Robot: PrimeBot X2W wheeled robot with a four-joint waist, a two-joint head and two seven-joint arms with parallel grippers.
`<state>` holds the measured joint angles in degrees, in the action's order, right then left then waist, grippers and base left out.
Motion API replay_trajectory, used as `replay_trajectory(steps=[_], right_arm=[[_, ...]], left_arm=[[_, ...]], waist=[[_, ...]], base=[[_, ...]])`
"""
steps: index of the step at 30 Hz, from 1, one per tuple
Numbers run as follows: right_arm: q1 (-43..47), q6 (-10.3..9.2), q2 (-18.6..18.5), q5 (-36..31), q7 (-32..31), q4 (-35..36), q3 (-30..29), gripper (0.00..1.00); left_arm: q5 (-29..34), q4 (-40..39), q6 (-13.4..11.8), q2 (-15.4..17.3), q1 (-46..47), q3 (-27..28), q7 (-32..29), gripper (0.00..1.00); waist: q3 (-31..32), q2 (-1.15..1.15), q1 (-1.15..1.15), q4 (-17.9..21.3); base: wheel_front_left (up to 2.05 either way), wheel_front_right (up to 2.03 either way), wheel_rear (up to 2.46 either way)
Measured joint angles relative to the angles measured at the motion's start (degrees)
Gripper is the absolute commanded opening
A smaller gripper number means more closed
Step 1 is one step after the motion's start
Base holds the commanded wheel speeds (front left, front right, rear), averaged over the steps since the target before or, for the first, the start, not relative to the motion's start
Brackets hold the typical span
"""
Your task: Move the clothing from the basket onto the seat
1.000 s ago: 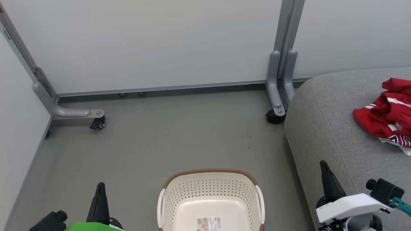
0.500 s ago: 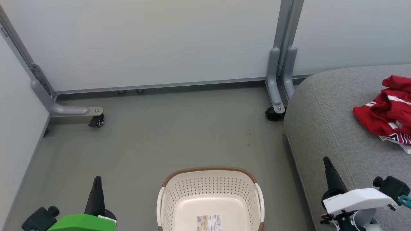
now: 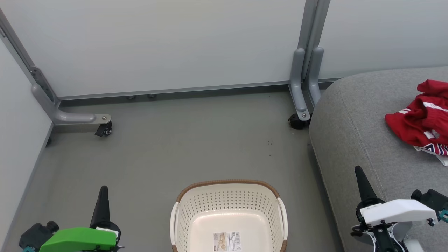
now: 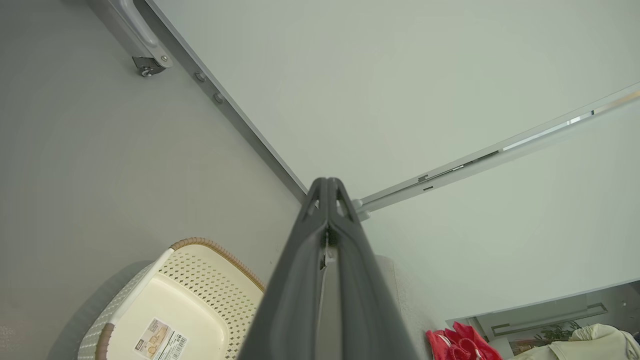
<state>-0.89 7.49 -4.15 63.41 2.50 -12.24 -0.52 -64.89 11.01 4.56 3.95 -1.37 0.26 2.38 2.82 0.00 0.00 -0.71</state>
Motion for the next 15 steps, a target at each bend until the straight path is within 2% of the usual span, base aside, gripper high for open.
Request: replay_trajectory(steps=[15], right_arm=[[-1.5,-0.01,0.0,8.8,-2.3,-0.5,-1.3,0.00]], left_arm=[[-8.4,0.7,0.8,0.0,2.1,1.4,-2.3,0.00]], waist=[[-0.7,0.00,0.00,0.2]], base=[[0.00,0.00,0.00]])
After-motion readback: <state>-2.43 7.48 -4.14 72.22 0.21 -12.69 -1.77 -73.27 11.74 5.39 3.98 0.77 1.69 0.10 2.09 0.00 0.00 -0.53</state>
